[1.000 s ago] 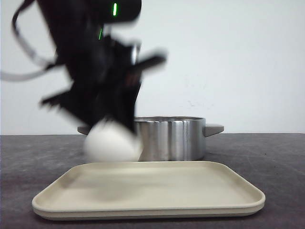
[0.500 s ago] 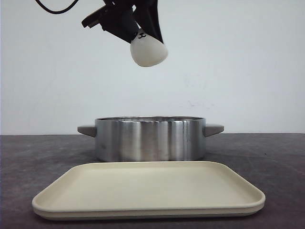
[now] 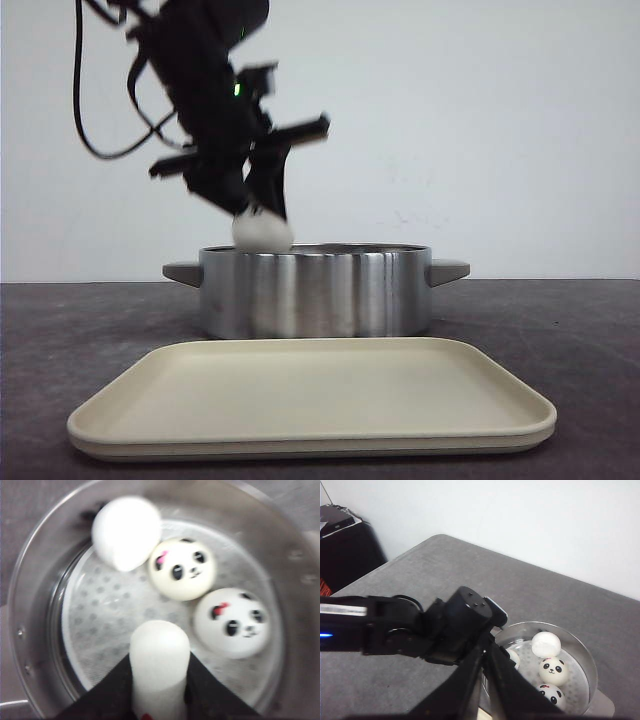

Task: Steam buns
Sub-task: 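Lower the bun into the pot and open the left gripper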

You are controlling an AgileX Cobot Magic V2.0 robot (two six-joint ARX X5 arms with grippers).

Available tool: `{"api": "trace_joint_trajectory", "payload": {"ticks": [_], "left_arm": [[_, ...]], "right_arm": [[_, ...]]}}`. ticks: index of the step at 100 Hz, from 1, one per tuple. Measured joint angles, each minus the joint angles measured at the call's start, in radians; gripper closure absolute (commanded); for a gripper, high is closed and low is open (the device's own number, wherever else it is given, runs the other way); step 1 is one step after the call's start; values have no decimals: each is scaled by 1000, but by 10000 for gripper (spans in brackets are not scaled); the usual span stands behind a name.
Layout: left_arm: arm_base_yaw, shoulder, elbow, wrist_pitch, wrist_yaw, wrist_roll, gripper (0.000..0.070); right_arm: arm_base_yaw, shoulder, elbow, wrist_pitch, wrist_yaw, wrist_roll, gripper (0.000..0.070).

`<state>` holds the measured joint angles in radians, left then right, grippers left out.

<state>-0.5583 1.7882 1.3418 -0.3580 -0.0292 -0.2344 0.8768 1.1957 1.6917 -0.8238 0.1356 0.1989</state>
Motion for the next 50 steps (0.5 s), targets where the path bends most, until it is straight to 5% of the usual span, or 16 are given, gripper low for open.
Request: {"api": "trace_joint_trajectory", "payload": {"ticks": [21, 40, 50], "left_arm": [[13, 50, 7, 22, 60, 0, 407], [14, 71, 18, 7, 76, 0, 101], [14, 71, 21, 20, 80, 0, 90]], "right_arm": [[0, 0, 0, -4, 0, 0, 683], [0, 0, 0, -10, 0, 0, 683], [0, 0, 0, -18, 11, 0, 683]]}}
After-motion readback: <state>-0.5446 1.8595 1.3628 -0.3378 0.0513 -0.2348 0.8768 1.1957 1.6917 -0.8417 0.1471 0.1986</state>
